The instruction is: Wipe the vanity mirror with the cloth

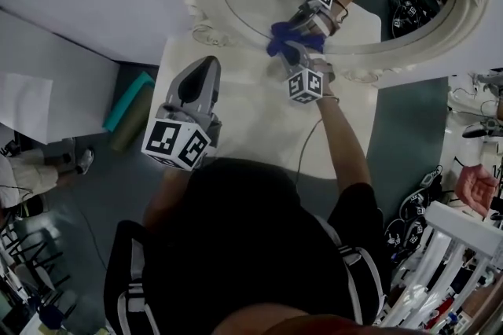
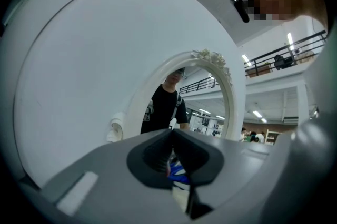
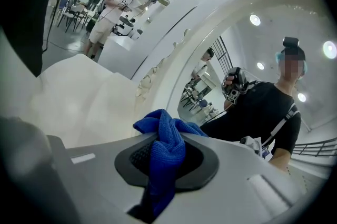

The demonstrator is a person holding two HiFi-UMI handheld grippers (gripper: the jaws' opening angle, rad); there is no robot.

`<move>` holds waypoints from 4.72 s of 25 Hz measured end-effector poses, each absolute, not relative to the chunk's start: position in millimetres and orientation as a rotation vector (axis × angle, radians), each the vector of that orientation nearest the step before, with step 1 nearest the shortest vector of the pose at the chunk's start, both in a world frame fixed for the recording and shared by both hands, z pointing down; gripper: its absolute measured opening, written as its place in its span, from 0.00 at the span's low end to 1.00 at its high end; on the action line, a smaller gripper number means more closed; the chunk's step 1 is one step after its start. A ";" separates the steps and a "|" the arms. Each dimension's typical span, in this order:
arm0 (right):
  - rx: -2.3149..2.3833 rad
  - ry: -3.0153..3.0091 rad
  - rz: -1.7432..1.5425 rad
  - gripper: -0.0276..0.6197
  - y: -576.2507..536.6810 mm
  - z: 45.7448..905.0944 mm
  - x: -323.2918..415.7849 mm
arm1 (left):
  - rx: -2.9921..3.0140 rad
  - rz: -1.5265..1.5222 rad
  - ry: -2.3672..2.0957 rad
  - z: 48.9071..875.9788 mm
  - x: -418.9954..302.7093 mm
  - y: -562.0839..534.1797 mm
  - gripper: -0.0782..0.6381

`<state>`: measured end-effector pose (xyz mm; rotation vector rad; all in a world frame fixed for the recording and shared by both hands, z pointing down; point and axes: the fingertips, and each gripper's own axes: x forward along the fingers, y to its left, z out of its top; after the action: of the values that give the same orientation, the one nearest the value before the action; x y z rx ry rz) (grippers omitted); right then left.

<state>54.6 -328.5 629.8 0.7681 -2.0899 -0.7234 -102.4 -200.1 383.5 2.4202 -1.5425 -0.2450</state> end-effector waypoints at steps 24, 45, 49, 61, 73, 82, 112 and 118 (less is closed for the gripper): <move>0.998 -2.106 -0.689 0.12 -316.6 539.2 182.1 | 2.507 -0.275 -1.399 370.0 -52.7 -189.6 0.12; 1.709 -2.351 -0.724 0.12 -279.0 376.0 228.9 | 2.566 -0.339 -1.281 349.9 -33.4 -165.2 0.12; 1.841 -2.397 -0.818 0.12 -264.5 319.3 232.1 | 2.573 -0.343 -1.252 349.0 -29.2 -162.4 0.12; 1.961 -2.203 -1.222 0.12 -267.2 153.7 237.4 | 2.597 -0.369 -1.210 339.7 -19.7 -167.4 0.12; 1.778 -1.901 -1.349 0.12 -302.6 149.5 211.5 | 2.584 -0.345 -1.232 339.0 -16.3 -186.3 0.12; 1.768 -1.980 -1.368 0.12 -309.1 185.5 211.5 | 2.576 -0.324 -1.214 348.1 -2.5 -204.9 0.12; 1.227 -2.182 -0.826 0.12 -317.7 484.2 168.3 | 2.522 -0.262 -1.223 372.2 14.0 -207.8 0.12; 1.100 -2.156 -0.680 0.12 -317.9 531.6 160.8 | 2.526 -0.256 -1.217 376.6 12.7 -198.6 0.12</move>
<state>160.8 -317.9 531.6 1.1003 -2.1564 -0.6801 12.7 -198.6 376.6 2.5260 -1.2169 -0.2561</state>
